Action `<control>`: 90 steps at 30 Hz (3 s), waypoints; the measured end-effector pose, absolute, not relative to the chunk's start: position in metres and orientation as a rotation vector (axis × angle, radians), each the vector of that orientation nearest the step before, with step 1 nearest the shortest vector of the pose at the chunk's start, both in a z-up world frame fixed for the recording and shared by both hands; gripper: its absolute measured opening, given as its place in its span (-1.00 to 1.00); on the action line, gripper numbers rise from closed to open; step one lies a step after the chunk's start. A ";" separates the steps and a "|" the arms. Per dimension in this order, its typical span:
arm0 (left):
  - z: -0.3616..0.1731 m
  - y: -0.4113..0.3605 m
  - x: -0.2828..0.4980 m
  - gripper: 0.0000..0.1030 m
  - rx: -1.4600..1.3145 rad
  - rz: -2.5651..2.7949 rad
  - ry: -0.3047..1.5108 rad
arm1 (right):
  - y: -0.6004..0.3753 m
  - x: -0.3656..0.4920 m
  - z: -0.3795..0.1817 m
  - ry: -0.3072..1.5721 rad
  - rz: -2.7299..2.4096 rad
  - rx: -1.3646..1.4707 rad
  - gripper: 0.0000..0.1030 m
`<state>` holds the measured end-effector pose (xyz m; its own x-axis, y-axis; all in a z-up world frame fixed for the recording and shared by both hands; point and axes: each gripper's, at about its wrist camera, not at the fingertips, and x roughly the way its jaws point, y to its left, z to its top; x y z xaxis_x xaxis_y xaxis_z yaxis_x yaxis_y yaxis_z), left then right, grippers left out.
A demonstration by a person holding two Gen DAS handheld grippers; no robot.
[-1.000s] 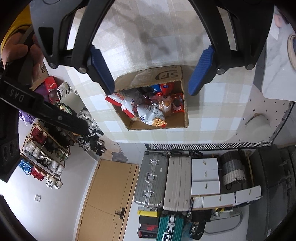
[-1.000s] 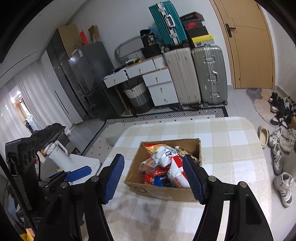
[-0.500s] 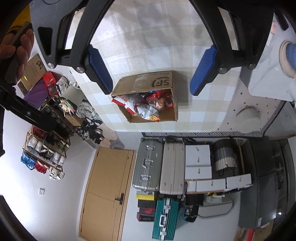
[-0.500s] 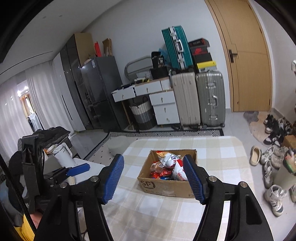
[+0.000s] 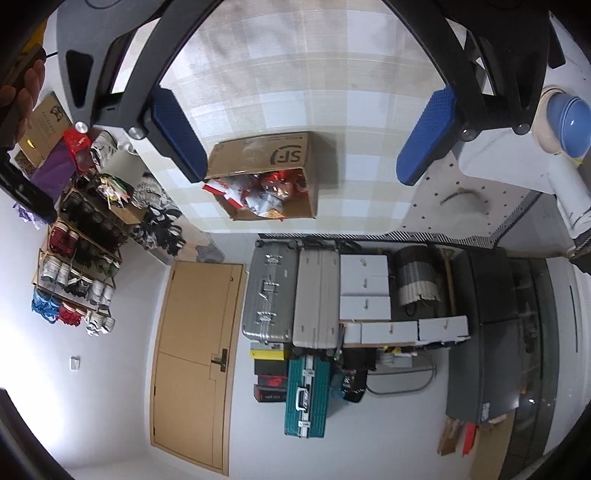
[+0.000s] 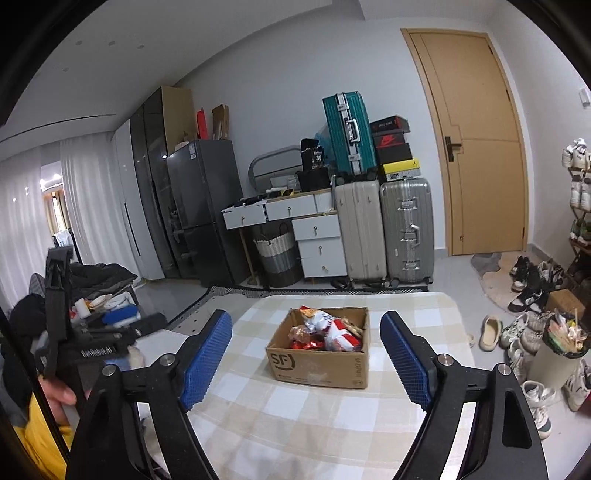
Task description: Organize snacks
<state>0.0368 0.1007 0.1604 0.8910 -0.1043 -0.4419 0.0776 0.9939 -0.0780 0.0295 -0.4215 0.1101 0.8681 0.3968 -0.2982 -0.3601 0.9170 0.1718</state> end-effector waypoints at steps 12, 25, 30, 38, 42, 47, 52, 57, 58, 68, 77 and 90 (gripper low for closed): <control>0.107 0.123 0.051 0.98 -0.087 -0.071 0.475 | -0.452 0.010 0.051 0.255 0.306 0.006 0.96; -0.002 0.115 0.130 0.98 -0.023 0.080 0.404 | -0.437 0.081 -0.034 0.134 0.233 -0.054 0.98; -0.040 0.115 0.153 0.98 -0.001 0.115 0.366 | -0.417 0.110 -0.073 0.150 0.180 -0.163 0.98; -0.084 0.109 0.187 0.98 -0.029 0.084 0.318 | -0.412 0.137 -0.107 0.156 0.157 -0.102 0.98; -0.095 0.105 0.193 0.98 -0.028 0.092 0.286 | -0.415 0.143 -0.111 0.175 0.154 -0.075 0.98; -0.107 0.094 0.195 0.98 0.007 0.070 0.223 | -0.430 0.149 -0.114 0.199 0.130 0.000 0.98; -0.114 0.095 0.199 0.98 0.004 0.069 0.220 | -0.436 0.149 -0.115 0.192 0.118 0.021 0.98; -0.127 0.099 0.214 0.98 -0.022 0.087 0.274 | -0.433 0.139 -0.111 0.170 0.106 -0.005 0.98; -0.125 0.099 0.211 0.98 -0.021 0.087 0.270 | -0.434 0.138 -0.110 0.169 0.103 -0.005 0.98; -0.133 0.093 0.214 0.98 -0.004 0.098 0.260 | -0.441 0.137 -0.111 0.172 0.084 0.020 0.98; -0.133 0.093 0.213 0.98 -0.005 0.095 0.261 | -0.441 0.137 -0.110 0.174 0.081 0.025 0.98; -0.131 0.088 0.210 0.98 -0.002 0.096 0.251 | -0.443 0.136 -0.110 0.175 0.076 0.025 0.98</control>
<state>0.2103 0.0884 -0.1306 0.9640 0.0949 -0.2484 -0.0954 0.9954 0.0103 0.1364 -0.4425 -0.1104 0.9819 0.0777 -0.1727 -0.0734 0.9968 0.0310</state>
